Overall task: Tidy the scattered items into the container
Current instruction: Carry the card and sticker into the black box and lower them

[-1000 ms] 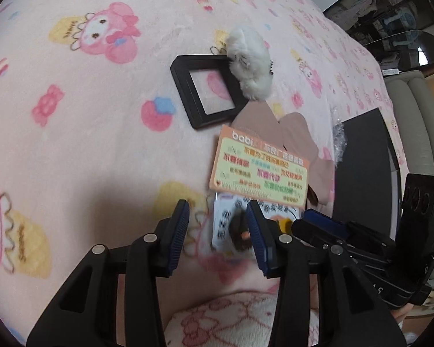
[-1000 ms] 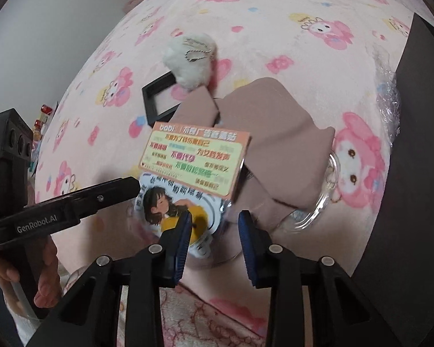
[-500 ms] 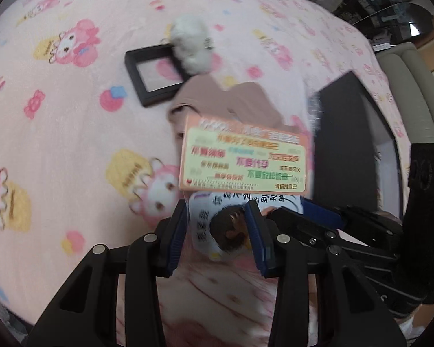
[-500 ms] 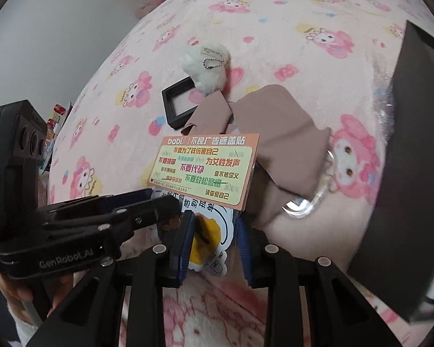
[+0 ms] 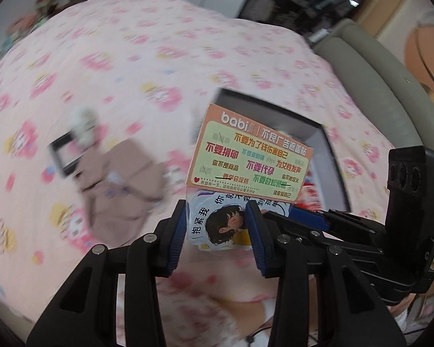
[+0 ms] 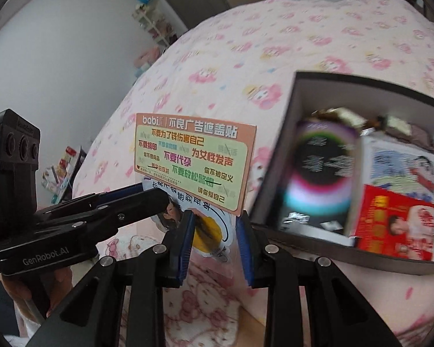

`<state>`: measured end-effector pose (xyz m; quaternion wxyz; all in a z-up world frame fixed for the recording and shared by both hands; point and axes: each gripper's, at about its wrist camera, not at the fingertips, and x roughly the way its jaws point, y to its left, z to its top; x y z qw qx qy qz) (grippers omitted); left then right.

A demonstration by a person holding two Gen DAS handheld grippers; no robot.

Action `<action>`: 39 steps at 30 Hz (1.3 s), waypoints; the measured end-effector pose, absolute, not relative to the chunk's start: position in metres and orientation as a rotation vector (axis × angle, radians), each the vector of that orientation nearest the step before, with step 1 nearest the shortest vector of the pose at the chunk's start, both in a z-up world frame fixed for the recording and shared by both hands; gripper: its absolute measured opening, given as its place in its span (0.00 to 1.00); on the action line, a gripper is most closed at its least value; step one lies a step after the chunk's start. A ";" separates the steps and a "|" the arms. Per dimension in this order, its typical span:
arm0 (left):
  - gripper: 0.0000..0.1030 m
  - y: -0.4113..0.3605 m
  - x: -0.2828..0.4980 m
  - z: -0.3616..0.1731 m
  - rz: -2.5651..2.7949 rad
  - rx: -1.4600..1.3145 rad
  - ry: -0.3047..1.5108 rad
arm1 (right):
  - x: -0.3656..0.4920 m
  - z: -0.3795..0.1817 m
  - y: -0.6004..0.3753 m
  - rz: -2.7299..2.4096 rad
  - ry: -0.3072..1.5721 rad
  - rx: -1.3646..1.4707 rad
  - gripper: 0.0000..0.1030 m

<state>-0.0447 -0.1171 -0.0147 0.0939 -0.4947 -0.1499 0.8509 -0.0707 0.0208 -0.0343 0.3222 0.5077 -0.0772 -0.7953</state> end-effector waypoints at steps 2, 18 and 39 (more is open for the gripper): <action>0.39 -0.091 -0.062 -0.018 2.482 -1.476 -0.412 | -0.075 -0.029 0.045 -2.141 -0.206 1.327 0.25; 0.39 0.057 -0.158 -0.116 2.164 -1.654 -0.313 | -0.144 -0.080 0.209 -2.329 -0.170 1.521 0.25; 0.38 0.024 -0.168 -0.120 2.212 -1.718 -0.360 | -0.162 -0.063 0.214 -2.384 -0.151 1.457 0.25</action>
